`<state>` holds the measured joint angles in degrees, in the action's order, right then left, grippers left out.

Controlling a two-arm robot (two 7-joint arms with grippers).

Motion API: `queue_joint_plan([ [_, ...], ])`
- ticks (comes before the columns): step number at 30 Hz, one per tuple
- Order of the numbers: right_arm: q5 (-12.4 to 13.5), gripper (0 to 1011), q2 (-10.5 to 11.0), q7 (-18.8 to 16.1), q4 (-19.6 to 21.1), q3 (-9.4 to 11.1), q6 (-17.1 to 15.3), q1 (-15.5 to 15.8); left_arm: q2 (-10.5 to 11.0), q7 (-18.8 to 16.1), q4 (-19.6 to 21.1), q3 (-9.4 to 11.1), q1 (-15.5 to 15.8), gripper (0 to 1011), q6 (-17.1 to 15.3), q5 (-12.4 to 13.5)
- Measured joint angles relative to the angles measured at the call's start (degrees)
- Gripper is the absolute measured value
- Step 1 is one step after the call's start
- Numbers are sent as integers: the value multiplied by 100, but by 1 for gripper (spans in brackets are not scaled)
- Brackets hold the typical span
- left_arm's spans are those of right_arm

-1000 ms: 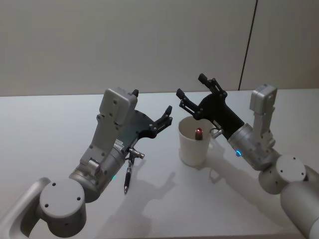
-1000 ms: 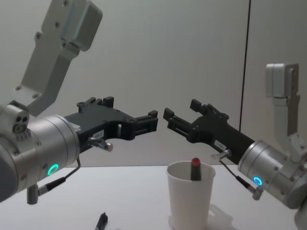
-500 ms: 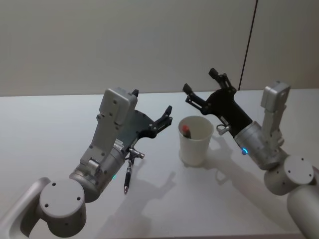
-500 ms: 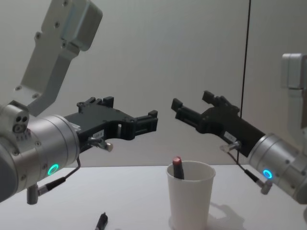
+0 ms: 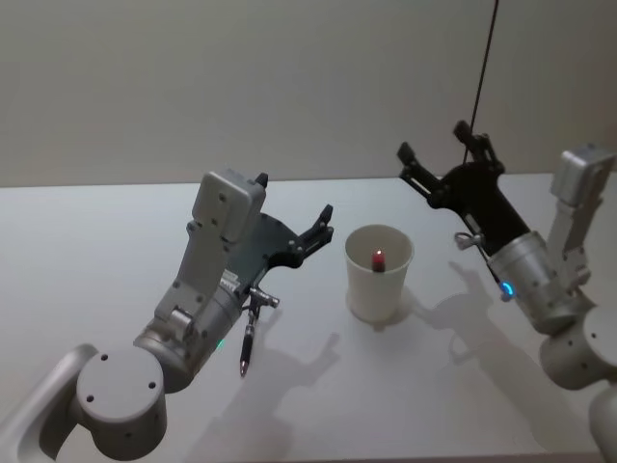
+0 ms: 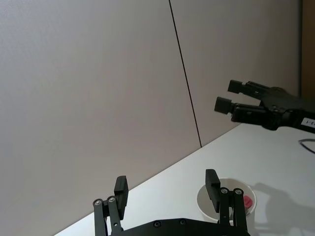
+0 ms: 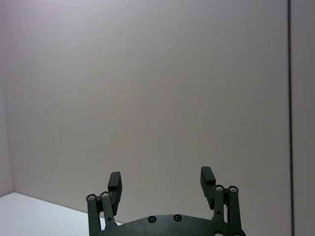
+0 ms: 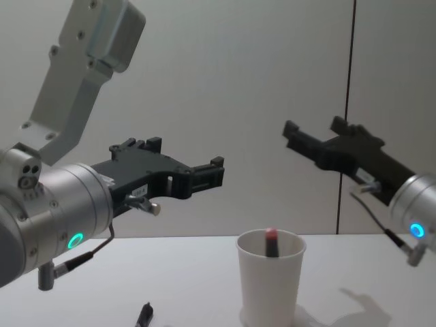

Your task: Place the pen into the pen holder.

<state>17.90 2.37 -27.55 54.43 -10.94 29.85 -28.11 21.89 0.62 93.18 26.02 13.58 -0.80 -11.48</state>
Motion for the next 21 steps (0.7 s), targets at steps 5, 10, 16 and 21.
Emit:
queue_joint_plan([
  [5, -37, 1001, 103, 408, 550, 69, -347, 298, 0, 0, 0, 0, 0, 1000, 0, 0],
  [10, -52, 1001, 220, 819, 1072, 148, -712, 613, 0, 0, 0, 0, 0, 1000, 0, 0],
  [16, -51, 1001, 351, 1172, 1599, 242, -1014, 969, 0, 0, 0, 0, 0, 1000, 0, 0],
  [21, -36, 1001, 439, 1388, 1915, 306, -1193, 1201, 0, 0, 0, 0, 0, 1000, 0, 0],
])
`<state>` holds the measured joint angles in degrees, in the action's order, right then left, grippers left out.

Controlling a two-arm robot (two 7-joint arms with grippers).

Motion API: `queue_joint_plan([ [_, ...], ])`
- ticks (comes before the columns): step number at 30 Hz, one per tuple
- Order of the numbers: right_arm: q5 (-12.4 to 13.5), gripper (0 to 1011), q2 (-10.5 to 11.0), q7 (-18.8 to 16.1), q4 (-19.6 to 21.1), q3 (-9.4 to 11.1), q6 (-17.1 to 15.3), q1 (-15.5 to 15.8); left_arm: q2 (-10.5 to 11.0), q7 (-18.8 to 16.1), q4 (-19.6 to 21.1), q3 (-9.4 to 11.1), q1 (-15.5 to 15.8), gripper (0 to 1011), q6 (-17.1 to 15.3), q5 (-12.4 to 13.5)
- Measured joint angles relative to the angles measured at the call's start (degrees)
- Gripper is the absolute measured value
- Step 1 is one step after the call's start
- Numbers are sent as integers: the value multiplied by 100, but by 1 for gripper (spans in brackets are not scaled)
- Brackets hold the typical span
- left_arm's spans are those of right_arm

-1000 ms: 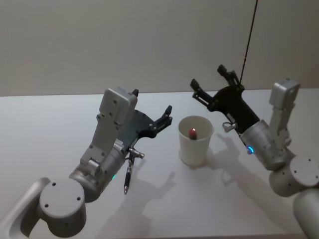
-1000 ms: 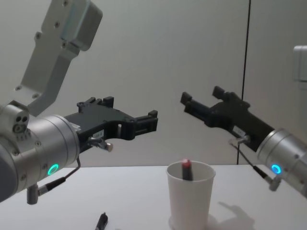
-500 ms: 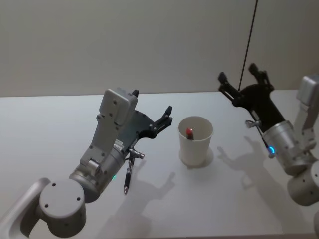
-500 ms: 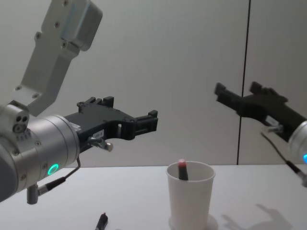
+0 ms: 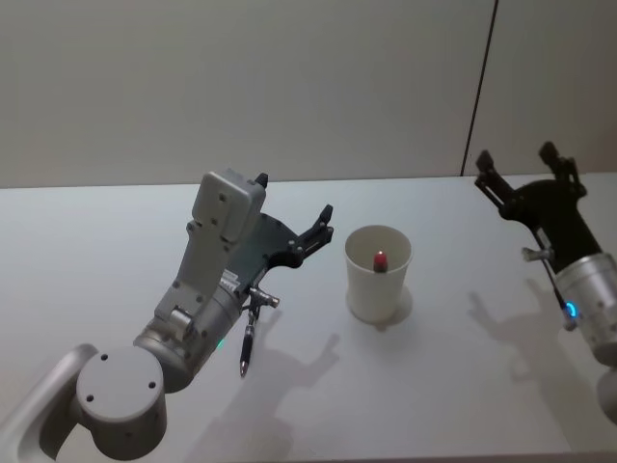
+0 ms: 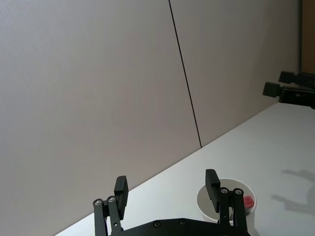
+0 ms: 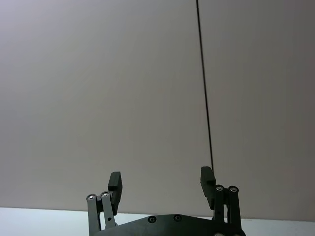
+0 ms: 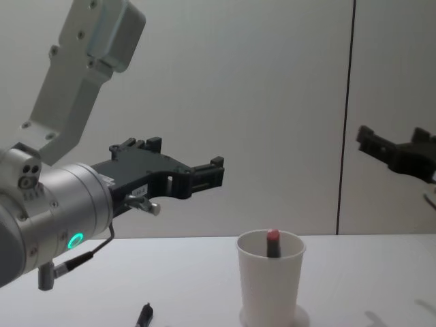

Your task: Place the pen into the pen holder.

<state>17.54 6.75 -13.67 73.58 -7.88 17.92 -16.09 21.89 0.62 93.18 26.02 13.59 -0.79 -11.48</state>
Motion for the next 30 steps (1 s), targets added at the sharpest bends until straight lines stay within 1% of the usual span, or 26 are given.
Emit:
queue_joint_plan([
  [1, 11, 1001, 30, 73, 104, 21, -54, 80, 0, 0, 0, 0, 0, 1000, 0, 0],
  [7, 51, 1001, 128, 305, 441, 97, -242, 345, 0, 0, 0, 0, 0, 1000, 0, 0],
  [8, 51, 1001, 128, 305, 441, 97, -242, 345, 0, 0, 0, 0, 0, 1000, 0, 0],
  [15, 106, 1001, 230, 515, 771, 185, -419, 622, 0, 0, 0, 0, 0, 1000, 0, 0],
  [21, 141, 1001, 286, 638, 958, 237, -526, 776, 0, 0, 0, 0, 0, 1000, 0, 0],
  [30, 173, 1001, 330, 740, 1112, 277, -621, 901, 0, 0, 0, 0, 0, 1000, 0, 0],
])
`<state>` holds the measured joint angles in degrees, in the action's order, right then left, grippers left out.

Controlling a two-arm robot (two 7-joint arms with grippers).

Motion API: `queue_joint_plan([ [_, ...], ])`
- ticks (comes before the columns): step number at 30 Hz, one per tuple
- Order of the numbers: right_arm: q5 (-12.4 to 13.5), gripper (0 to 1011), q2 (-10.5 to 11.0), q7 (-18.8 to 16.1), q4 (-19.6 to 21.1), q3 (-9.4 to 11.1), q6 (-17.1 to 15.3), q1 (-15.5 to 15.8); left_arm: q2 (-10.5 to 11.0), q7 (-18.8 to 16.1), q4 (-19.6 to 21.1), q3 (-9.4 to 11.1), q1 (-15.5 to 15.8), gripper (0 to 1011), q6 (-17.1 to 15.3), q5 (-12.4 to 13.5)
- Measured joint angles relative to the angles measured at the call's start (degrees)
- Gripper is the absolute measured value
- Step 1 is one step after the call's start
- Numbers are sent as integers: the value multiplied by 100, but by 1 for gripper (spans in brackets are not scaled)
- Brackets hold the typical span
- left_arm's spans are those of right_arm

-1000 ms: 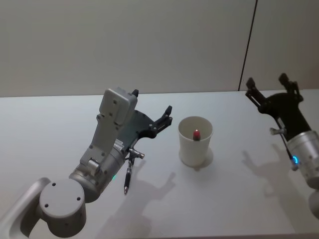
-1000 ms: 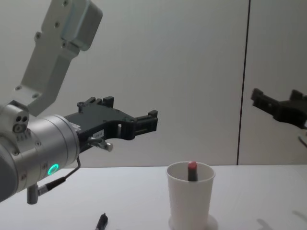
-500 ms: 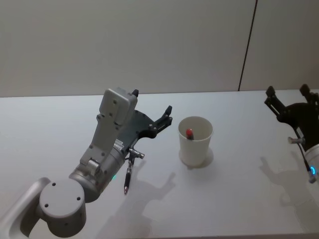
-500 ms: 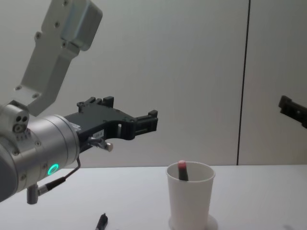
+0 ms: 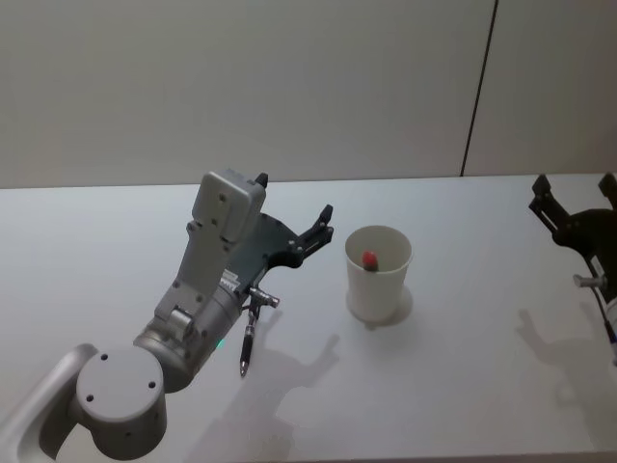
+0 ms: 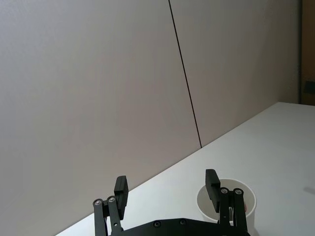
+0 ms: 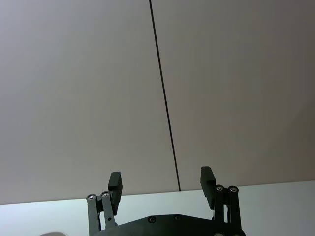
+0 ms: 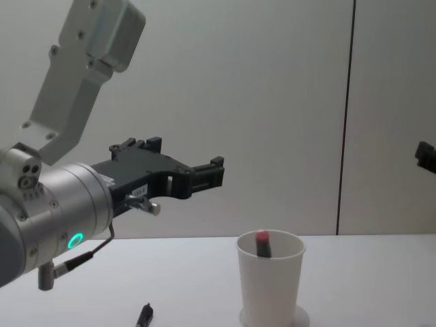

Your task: Place the pen into the pen holder.

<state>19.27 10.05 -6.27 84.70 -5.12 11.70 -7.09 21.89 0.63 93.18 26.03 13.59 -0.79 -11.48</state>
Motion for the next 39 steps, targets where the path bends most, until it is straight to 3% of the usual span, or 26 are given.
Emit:
queue_joint_plan([
  [10, 15, 1001, 24, 50, 88, 21, -49, 72, -3, 7, 0, -6, -1, 1000, -32, -13],
  [17, 20, 1001, 32, 72, 117, 30, -67, 98, -12, 43, 6, -35, -1, 1000, -270, -169],
  [26, 24, 1001, 37, 85, 137, 36, -79, 115, -42, 3, 20, -96, 8, 1000, -813, -510],
  [39, 25, 1001, 42, 94, 151, 40, -87, 123, -128, -417, 32, -188, 5, 1000, -1806, -1041],
])
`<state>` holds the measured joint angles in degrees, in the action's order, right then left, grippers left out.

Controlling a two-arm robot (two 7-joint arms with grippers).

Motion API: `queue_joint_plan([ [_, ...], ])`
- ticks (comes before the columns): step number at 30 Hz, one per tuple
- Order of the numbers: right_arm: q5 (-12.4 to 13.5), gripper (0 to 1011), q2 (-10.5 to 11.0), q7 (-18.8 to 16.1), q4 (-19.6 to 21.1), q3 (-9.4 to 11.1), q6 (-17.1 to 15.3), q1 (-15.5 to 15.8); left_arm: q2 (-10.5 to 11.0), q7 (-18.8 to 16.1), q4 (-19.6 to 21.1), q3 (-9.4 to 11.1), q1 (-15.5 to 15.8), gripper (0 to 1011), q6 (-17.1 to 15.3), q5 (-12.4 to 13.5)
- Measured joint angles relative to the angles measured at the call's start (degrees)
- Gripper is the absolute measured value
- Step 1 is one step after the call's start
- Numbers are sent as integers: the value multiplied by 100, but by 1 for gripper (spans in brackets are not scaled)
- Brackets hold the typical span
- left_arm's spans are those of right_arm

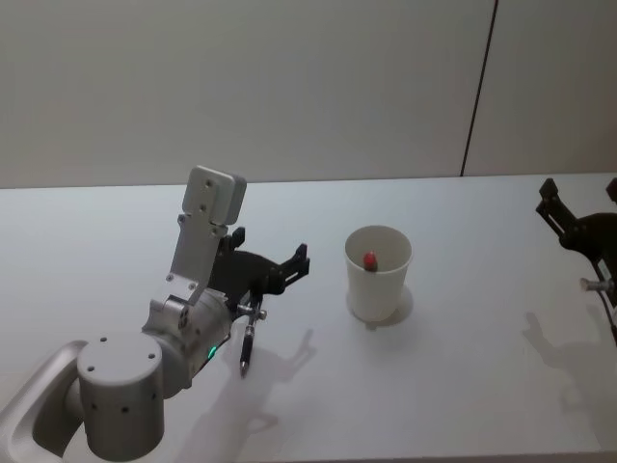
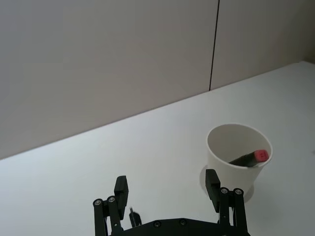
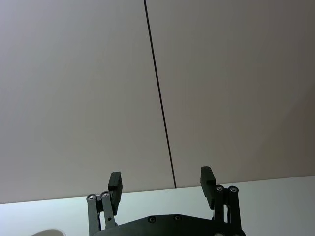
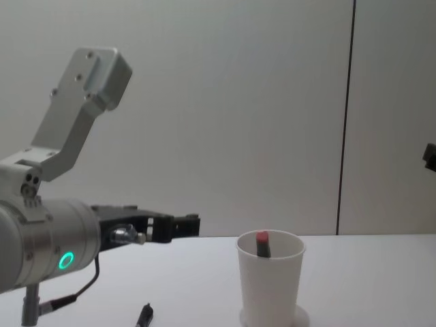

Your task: Place the pen into the pen holder.

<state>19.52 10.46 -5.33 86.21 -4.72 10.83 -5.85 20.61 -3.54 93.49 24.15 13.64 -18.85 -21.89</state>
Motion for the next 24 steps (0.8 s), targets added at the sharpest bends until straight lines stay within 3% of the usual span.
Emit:
queue_joint_plan([
  [12, -1, 1001, 0, 2, 5, 0, -3, 5, -114, -498, -76, -84, -12, 1000, -862, -504],
  [24, -1, 1001, 0, 2, 5, 0, -3, 5, -189, -707, -195, -100, -16, 1000, -1346, -608],
])
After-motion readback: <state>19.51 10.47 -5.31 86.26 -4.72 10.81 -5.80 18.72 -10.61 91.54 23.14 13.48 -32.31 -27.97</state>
